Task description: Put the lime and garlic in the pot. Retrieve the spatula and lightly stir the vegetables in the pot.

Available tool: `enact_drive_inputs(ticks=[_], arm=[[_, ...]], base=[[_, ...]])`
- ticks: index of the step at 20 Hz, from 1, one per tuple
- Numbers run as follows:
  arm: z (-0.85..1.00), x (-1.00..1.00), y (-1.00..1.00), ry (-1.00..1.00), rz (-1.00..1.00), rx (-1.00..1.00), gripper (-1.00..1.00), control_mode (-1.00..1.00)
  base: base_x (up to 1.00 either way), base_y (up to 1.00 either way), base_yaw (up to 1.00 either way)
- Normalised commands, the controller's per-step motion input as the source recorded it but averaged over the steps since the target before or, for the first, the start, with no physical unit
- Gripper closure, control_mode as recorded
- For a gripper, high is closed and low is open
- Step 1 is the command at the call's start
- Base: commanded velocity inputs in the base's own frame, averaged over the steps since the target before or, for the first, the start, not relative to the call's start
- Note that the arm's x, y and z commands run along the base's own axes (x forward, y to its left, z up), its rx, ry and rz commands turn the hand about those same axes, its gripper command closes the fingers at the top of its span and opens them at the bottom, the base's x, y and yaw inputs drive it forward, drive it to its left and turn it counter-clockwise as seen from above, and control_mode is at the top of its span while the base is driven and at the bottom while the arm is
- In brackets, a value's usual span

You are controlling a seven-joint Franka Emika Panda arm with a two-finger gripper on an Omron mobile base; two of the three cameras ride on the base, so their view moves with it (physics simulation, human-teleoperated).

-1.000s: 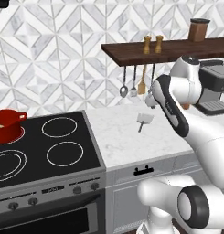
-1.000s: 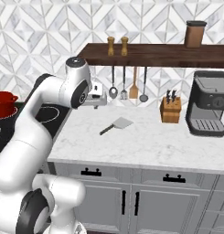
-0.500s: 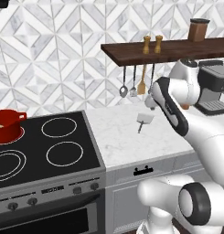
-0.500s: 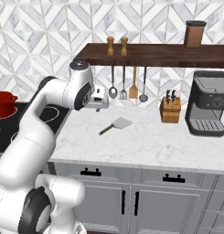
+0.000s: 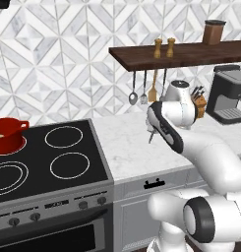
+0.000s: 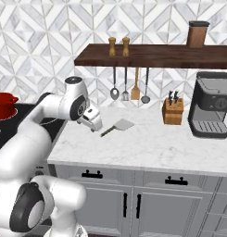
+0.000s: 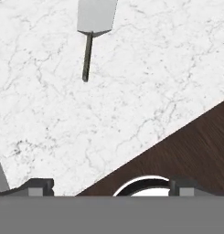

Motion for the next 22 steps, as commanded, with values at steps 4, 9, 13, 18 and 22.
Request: enact_drive_inputs(ticks=[4, 9, 13, 18, 22], arm=[[-0.04, 0.05, -0.18, 0.09, -0.08, 0.05, -1.0, -1.0], [-0.32, 0.42, 0.0, 0.0, -0.04, 0.0, -1.0, -1.0], [-0.38, 0.64, 0.0, 0.0, -0.01, 0.0, -1.0, -1.0], [-0.37, 0.7, 0.0, 0.0, -0.01, 0.0, -1.0, -1.0], [-0.43, 0.55, 0.0, 0.0, -0.02, 0.0, -1.0, -1.0]], base=[[0.0, 0.0, 0.0], [0.0, 0.0, 0.0], [0.0, 0.0, 0.0], [0.0, 0.0, 0.0], [0.0, 0.0, 0.0]])
